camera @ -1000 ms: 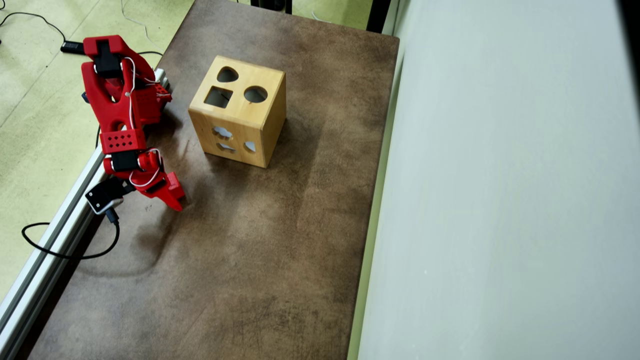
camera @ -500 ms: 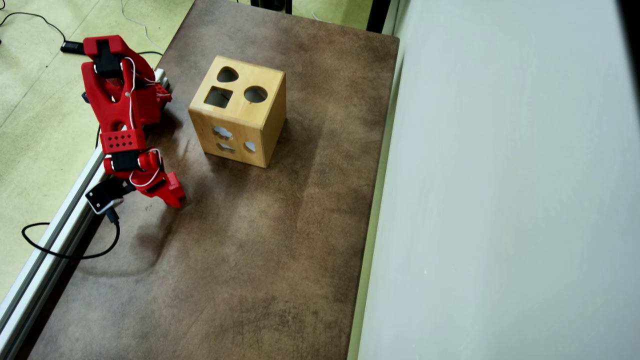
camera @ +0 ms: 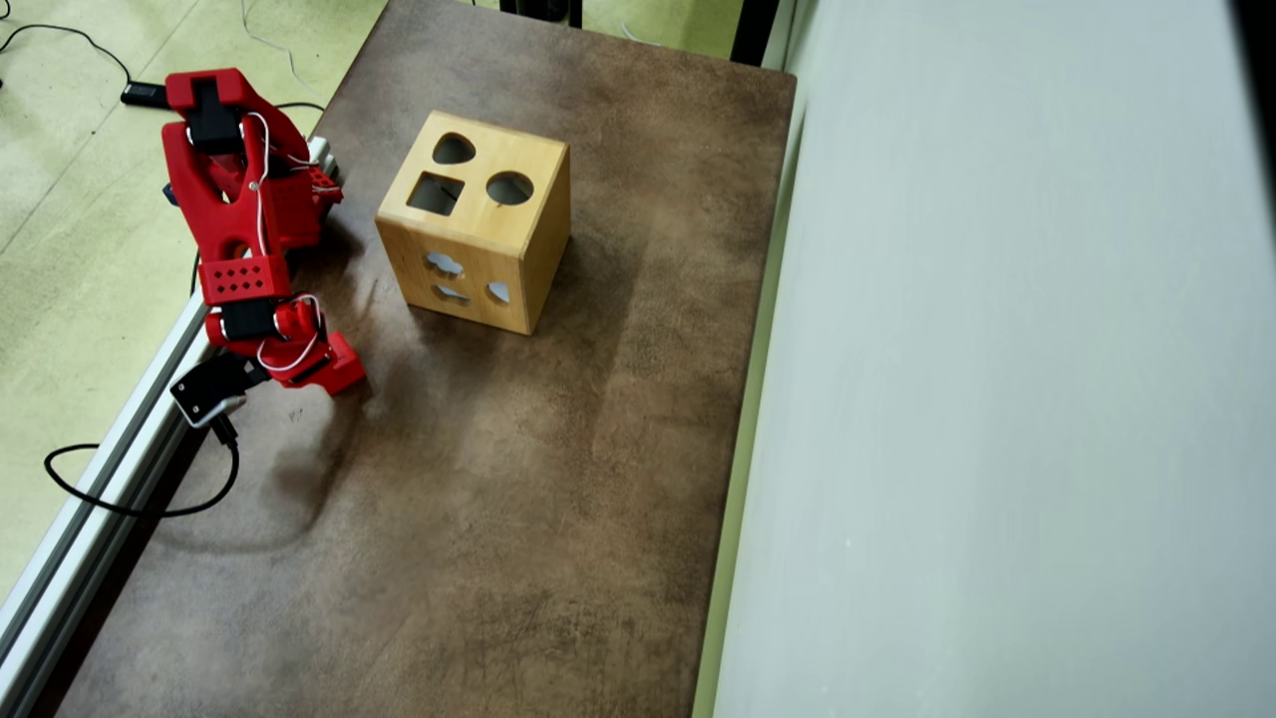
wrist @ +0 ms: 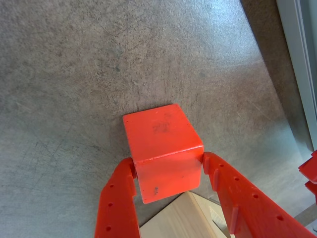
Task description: Pick and place the red cube on the square hole
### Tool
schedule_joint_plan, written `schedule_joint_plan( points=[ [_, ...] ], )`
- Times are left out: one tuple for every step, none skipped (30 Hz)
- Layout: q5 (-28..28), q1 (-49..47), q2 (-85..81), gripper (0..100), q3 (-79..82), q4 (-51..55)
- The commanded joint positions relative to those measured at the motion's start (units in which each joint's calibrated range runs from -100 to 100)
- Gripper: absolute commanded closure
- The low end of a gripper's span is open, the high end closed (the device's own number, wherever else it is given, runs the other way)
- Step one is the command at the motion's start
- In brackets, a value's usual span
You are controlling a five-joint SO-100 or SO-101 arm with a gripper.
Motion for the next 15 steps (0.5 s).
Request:
schedule_joint_plan(
  points=[
    [-0.2,0.3,-2.3,98,-0.5,0.7],
    [-0.2,0.3,-3.6,98,-0.3,0.8],
    [-0.2,0.2,-5.4,98,-0.3,0.8],
    [-0.2,-0.1,-7.6,98,-0.3,0.8],
    [-0.2,-0.4,-9.9,98,-0.3,0.8],
    [-0.1,-0.5,-12.6,98,-0.3,0.8],
    [-0.1,-0.5,-15.2,98,-0.3,0.8],
    [-0.1,-0.5,-17.7,98,-0.3,0.8],
    [0.0,-0.5,-20.3,98,-0.3,0.8],
    [0.0,-0.5,-22.9,98,-0.3,0.9],
    [0.0,-0.5,-25.5,98,-0.3,0.9],
    [0.0,-0.5,-28.3,98,-0.3,0.9],
    [0.1,-0.5,-30.9,98,-0.4,0.9],
    [0.1,-0.5,-33.5,98,-0.6,0.9],
    [0.1,-0.5,-36.1,98,-0.7,0.9]
  ],
)
